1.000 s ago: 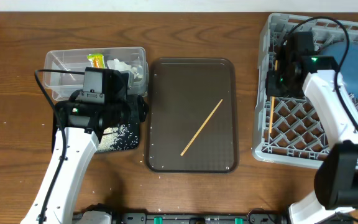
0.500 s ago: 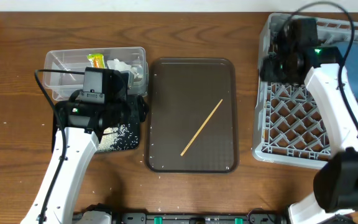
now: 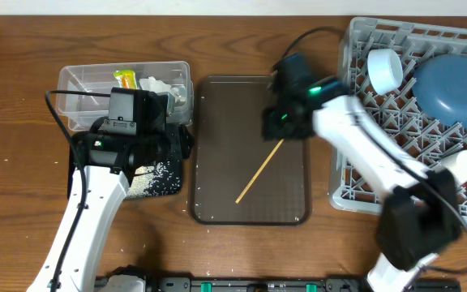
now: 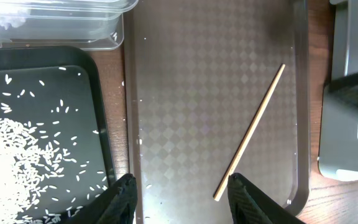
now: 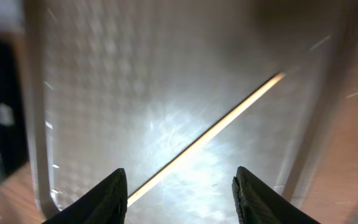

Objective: Sort waste into correct bins and load items into the dishwasher rack
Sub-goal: 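Return the right gripper to the tray and grasp the second chopstick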

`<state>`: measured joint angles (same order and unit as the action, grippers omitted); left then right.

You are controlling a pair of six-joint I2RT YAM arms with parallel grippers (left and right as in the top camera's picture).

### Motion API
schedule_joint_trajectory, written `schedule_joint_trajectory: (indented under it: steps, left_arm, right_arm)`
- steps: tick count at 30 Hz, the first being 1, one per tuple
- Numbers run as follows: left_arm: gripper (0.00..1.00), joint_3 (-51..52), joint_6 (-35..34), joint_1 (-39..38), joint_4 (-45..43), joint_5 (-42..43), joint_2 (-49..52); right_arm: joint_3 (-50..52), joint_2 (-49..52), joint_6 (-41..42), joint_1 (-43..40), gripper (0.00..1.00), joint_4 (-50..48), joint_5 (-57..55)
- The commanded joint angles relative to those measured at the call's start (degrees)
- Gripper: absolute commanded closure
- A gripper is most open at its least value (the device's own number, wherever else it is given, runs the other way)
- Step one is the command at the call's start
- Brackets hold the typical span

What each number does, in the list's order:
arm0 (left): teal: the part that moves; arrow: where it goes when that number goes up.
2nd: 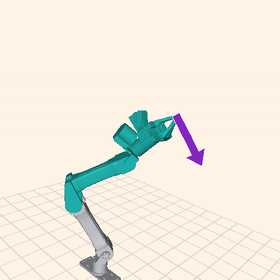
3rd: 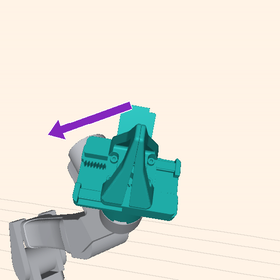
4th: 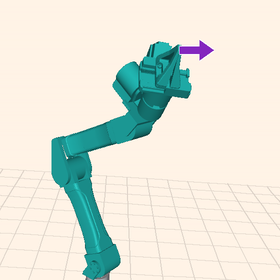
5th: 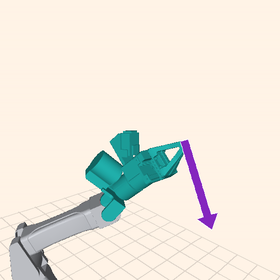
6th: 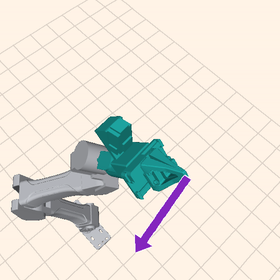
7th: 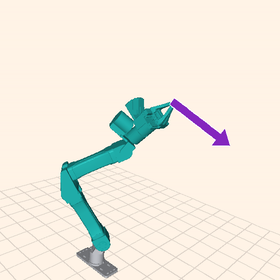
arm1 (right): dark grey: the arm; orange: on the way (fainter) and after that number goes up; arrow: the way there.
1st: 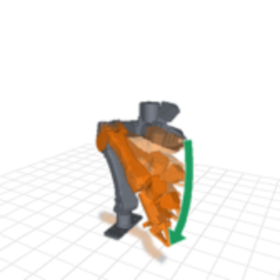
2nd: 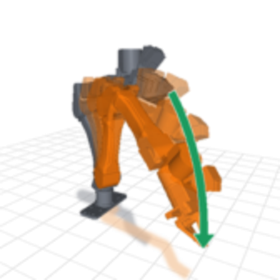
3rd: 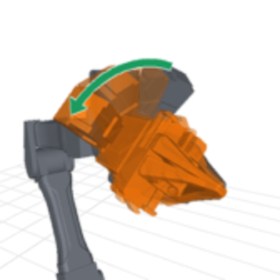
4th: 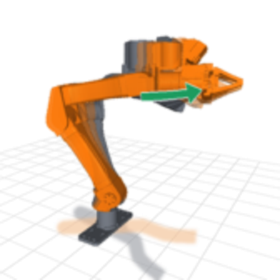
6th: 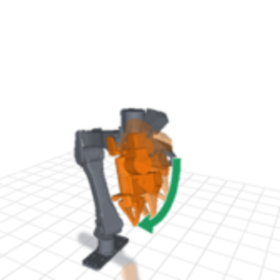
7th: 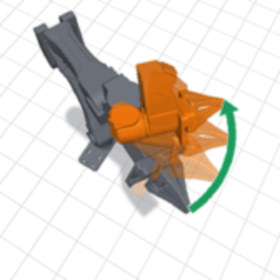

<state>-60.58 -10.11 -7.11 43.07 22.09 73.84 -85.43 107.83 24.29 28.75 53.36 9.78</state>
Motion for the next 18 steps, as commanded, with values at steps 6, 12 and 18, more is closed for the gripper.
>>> schedule_joint_trajectory:
  steps: [6, 12, 18]
  left_arm:
    - [0.50, -0.42, 0.33, 0.31, 0.02, -0.33, -0.11]
    - [0.50, -0.42, 0.33, 0.31, 0.00, -0.33, -0.11]
    - [0.50, -0.42, 0.33, 0.31, 0.00, -0.33, -0.11]
  right_arm:
    - [0.79, 11.47, 7.41, 6.93, 0.45, 0.72, -2.73]
    - [0.79, 15.93, 8.50, 7.23, 0.48, 0.76, -2.95]
    - [0.57, 15.80, 8.46, 6.03, 0.85, 0.70, -6.64]
